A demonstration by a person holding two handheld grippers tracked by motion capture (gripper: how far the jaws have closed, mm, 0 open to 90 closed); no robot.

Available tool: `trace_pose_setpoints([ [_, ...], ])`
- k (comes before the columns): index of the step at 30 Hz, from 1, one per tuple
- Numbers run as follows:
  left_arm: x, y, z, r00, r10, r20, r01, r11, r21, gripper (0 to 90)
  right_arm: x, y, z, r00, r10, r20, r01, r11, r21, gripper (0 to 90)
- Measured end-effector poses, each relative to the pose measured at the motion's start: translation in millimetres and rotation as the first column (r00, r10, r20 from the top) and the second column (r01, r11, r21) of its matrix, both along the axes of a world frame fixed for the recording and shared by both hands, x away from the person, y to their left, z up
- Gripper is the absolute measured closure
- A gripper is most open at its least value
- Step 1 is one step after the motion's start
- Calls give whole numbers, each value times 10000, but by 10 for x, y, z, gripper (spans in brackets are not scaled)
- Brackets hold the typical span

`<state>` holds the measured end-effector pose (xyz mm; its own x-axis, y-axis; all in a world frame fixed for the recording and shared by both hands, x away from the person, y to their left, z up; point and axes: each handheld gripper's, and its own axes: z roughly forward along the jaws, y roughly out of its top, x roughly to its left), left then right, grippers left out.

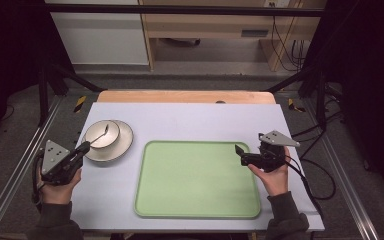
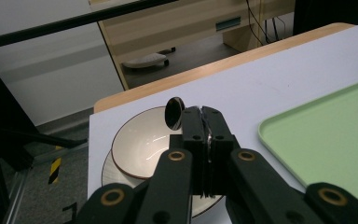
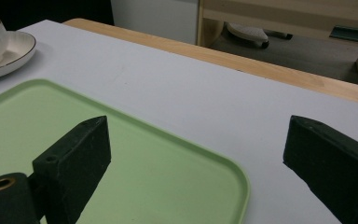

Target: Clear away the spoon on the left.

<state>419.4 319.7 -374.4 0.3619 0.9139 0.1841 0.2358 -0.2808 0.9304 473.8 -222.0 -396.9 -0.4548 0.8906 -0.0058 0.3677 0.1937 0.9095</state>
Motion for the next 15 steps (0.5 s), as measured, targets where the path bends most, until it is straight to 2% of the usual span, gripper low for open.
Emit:
trace_pose_setpoints([
  [7,-47,-85,44,9995,-268,178,267,9996,40,893,0,0,1,10000,-7,0,7,10000,-11,75],
  [15,-68,-167,55,9984,-527,204,525,9986,118,893,-3,-4,8,10000,-48,13,48,10000,-5,71],
])
